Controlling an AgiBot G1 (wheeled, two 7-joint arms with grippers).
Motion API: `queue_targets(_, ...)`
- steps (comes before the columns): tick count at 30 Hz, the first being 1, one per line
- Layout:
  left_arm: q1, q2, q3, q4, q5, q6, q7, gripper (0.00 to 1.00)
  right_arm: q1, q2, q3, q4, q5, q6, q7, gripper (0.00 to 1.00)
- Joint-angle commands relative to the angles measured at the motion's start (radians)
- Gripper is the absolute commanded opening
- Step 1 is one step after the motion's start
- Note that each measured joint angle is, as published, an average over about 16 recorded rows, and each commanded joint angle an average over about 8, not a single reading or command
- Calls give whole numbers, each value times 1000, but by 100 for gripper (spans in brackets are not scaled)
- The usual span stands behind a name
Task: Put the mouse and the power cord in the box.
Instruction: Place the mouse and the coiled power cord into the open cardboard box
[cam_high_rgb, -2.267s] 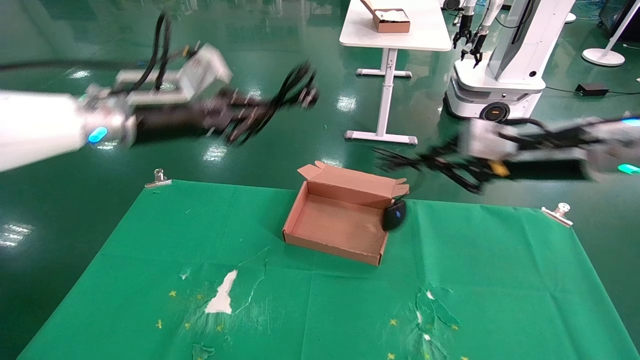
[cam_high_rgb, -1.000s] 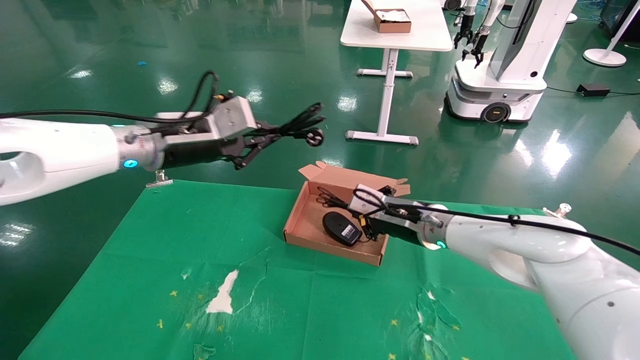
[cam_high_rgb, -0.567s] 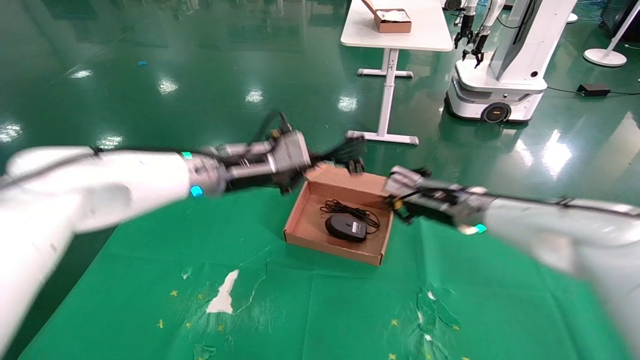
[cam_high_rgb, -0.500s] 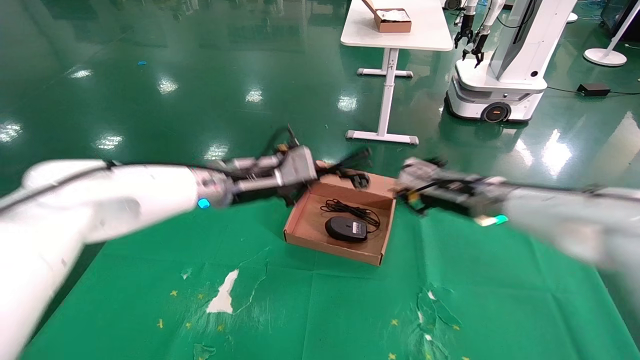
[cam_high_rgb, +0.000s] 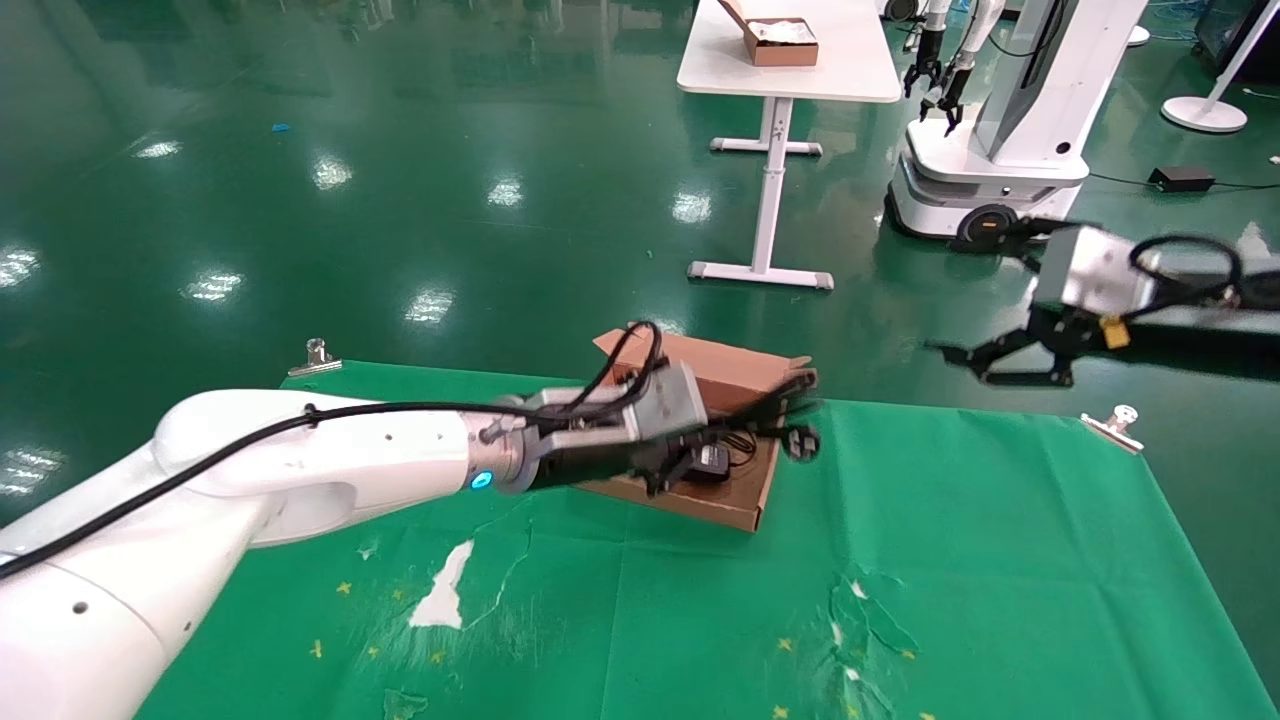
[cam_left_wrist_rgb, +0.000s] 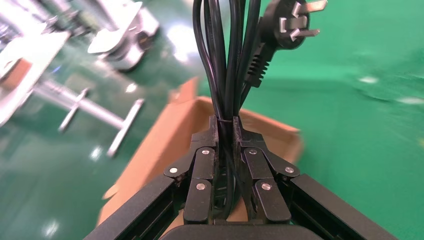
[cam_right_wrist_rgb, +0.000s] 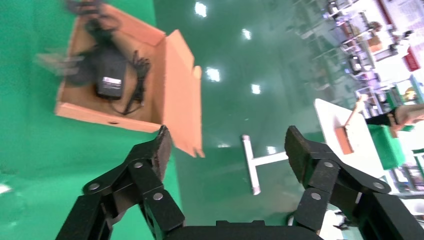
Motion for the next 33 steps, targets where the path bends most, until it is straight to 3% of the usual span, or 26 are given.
queue_targets(1, 5, 0, 33, -15, -10, -60, -45, 0, 13, 10, -2, -6, -3, -15, -2, 100)
queue_targets(3, 4, 1, 71, -22, -3, -114, -77, 7, 16, 8, -2, -12, -3, -16, -5, 100)
queue_targets(9, 4, 2, 165, -47, 21, -211, -129, 82, 26, 16, -2, -22, -2, -42, -12, 100)
queue_targets(11, 5, 2, 177, -51, 24, -221, -134, 100, 28, 19, -2, -24, -2, -48, -13, 100)
queue_targets(22, 12, -15, 139, -59, 11, -181, -132, 100, 4, 18, 6, 5, 11, -36, 13, 100)
queue_targets(33, 101, -141, 16, -195, -85, -31, -202, 100, -129, 69, 64, 199, 106, -80, 175, 100)
